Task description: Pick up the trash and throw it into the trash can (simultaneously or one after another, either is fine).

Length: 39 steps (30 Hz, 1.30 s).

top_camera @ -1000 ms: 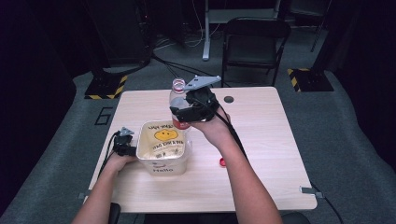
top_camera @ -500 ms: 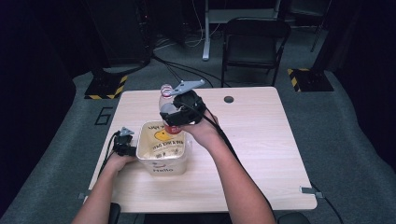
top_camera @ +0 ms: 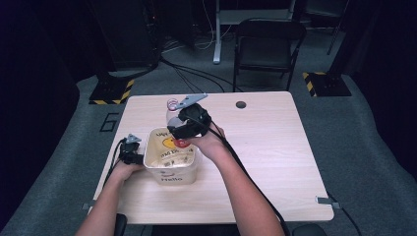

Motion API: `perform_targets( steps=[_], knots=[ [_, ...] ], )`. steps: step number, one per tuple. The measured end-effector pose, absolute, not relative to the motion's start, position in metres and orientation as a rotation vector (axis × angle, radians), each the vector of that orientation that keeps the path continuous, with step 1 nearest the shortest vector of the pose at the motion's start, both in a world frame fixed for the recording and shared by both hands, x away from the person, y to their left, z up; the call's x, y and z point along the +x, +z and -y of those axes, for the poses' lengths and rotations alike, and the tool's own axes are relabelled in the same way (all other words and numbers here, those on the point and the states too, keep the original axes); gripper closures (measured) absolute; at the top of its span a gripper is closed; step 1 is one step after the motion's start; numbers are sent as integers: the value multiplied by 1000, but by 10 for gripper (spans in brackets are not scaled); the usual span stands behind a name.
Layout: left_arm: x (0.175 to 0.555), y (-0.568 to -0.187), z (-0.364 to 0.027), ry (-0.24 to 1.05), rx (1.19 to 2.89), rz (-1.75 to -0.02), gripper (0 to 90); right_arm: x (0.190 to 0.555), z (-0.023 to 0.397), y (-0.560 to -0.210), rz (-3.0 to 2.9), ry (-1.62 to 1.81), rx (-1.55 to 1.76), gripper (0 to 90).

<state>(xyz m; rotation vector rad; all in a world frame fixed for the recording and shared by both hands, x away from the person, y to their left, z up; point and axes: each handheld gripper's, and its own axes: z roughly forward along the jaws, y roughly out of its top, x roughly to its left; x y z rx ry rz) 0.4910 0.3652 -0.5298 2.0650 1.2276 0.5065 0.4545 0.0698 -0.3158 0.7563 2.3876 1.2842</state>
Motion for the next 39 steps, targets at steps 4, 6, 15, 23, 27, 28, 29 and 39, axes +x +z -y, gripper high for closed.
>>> perform_targets(
  steps=[4,6,15,23,27,28,29,39],
  knots=[
    [491,-530,-365,506,2062,-1231,0,456,-72,-325,-2392,1282,766,282],
    [491,-530,-365,506,2065,-1228,1,457,-72,-326,-2393,1278,766,282],
    [491,-530,-365,508,2061,-1232,1,462,-78,-346,-2409,1242,783,282],
    [491,-530,-365,508,2060,-1232,1,466,-80,-363,-2419,1229,807,282],
    [491,-530,-365,508,2060,-1232,1,467,-81,-371,-2424,1219,810,282],
    [491,-530,-365,506,2060,-1232,1,468,-81,-372,-2423,1215,800,281],
    [491,-530,-365,506,2063,-1229,1,467,-82,-373,-2427,1211,824,281],
    [491,-530,-365,505,2061,-1231,0,466,-86,-390,-2431,1137,815,281]
  ],
)
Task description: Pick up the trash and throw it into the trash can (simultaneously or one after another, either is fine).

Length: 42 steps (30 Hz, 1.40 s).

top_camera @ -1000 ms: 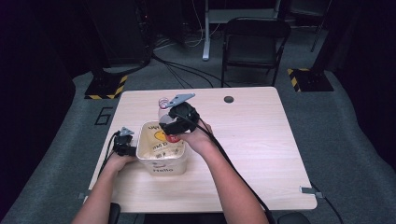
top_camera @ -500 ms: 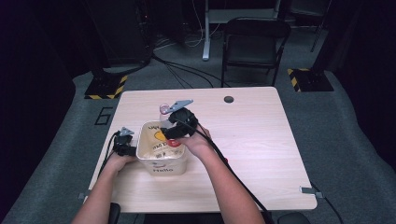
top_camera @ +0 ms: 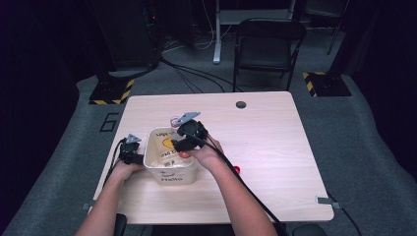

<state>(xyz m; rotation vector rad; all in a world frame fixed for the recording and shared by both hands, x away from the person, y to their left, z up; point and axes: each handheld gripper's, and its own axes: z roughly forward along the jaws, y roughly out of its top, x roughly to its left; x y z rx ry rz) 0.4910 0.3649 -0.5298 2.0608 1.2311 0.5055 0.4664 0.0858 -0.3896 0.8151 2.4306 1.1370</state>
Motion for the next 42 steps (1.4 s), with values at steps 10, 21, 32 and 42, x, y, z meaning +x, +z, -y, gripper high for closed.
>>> perform_targets(
  steps=[10,21,32,42],
  knots=[
    [491,-530,-365,503,2066,-1227,0,470,-85,-398,-2442,1132,817,277],
    [491,-530,-365,502,2067,-1227,0,470,-81,-395,-2413,1175,869,197],
    [491,-530,-365,502,2069,-1226,0,458,-72,-378,-2374,1223,843,197],
    [491,-530,-364,502,2064,-1224,0,447,-59,-370,-2367,1247,863,226]
  ],
)
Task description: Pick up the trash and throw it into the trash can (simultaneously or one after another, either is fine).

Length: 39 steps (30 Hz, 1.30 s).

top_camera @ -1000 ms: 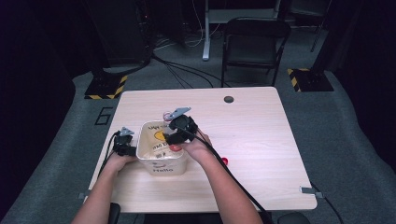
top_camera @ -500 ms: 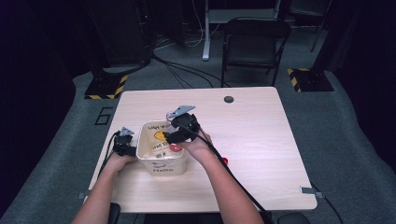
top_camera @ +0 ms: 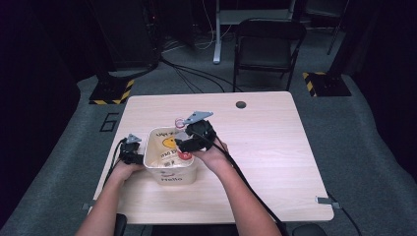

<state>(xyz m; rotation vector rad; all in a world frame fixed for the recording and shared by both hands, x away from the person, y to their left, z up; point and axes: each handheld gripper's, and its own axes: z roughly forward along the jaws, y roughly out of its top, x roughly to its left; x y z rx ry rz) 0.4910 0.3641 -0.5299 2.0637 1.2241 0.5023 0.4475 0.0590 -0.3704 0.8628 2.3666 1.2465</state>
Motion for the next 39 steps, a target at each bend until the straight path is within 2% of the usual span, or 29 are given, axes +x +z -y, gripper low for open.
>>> perform_targets(
  steps=[21,39],
  knots=[
    [491,-530,-364,503,2064,-1226,0,433,-20,-370,-2274,1261,938,259],
    [491,-530,-363,509,2056,-1228,0,422,18,-400,-2188,1229,1075,302]
  ],
)
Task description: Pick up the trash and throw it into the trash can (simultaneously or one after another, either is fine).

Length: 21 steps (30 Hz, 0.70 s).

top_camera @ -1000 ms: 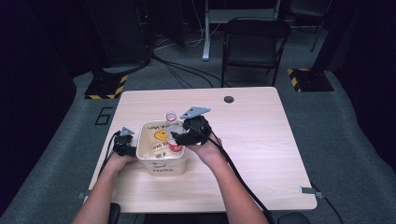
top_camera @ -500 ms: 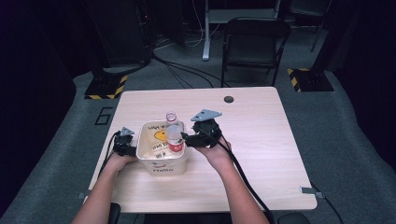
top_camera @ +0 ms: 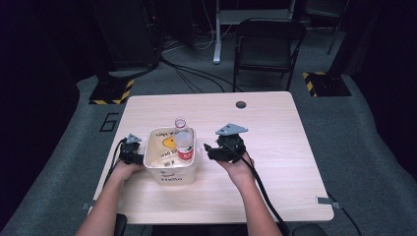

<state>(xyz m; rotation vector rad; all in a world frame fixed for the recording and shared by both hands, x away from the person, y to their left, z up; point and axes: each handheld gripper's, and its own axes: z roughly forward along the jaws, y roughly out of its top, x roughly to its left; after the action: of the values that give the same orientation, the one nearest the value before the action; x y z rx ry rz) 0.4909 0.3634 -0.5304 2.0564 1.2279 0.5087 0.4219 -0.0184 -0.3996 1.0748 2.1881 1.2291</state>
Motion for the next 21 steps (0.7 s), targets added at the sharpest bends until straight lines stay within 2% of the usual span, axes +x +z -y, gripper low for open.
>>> perform_targets(
  steps=[21],
  knots=[
    [491,-530,-363,507,2059,-1229,0,413,49,-431,-2142,1215,1181,393]
  ],
)
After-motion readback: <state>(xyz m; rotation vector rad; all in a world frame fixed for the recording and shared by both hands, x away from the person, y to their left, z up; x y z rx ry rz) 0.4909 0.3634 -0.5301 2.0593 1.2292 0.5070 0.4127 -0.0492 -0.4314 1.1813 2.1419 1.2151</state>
